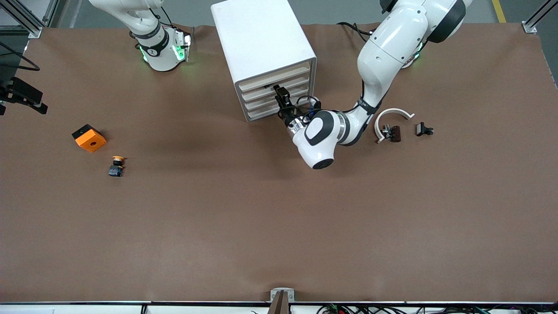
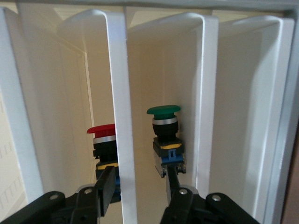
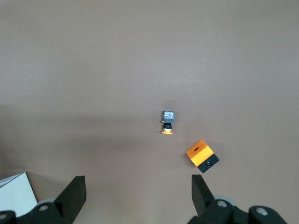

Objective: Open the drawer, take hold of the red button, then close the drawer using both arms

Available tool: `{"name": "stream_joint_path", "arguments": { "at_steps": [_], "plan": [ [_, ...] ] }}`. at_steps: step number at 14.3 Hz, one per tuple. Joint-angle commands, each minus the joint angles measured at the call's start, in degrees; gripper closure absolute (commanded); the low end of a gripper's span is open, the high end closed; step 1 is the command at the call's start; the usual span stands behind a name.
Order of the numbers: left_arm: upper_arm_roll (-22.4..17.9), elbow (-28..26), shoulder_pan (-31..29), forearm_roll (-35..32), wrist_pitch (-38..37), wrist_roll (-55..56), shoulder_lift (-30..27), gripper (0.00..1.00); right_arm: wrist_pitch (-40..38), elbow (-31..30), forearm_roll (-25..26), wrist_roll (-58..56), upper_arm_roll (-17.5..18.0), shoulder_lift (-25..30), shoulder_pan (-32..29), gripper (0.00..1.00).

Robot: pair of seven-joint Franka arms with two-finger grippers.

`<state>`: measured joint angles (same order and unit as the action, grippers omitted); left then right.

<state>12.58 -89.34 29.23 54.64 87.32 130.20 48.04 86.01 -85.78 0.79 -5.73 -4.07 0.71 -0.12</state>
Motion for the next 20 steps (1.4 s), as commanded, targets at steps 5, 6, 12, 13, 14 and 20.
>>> {"name": "stream_joint_path", "arguments": {
  "at_steps": [5,6,12,13,14,20],
  "plan": [
    [-0.36,0.92,-0.13,1.87,-1.62,0.4,0.56,0.73,-0.58,2.02,0.18,0.02,-0.24,-0.62,0.38,0.0],
    [-0.36,0.92,-0.4,1.87,-1.71,0.4,0.47,0.78,-0.49,2.02,0.0,-0.15,-0.15,-0.62,0.3,0.0],
    [-0.53,1.1,-3.38,1.87,-1.62,0.49,0.91,1.0,-0.31,2.02,-0.61,0.37,-0.15,-1.06,0.38,0.0],
    [-0.53,1.1,-3.56,1.87,-1.62,0.49,0.91,1.0,-0.49,1.94,-0.61,0.37,-0.06,-1.23,0.56,0.0],
    [-0.53,1.1,-3.74,1.87,-1.62,0.58,0.91,1.0,-0.49,1.93,-0.7,0.46,0.02,-1.5,1.17,0.0],
    [-0.8,2.41,-8.65,1.79,-1.71,1.02,0.82,1.0,-0.93,1.5,-0.35,21.85,0.03,-1.68,13.37,0.0]
  ]
}}
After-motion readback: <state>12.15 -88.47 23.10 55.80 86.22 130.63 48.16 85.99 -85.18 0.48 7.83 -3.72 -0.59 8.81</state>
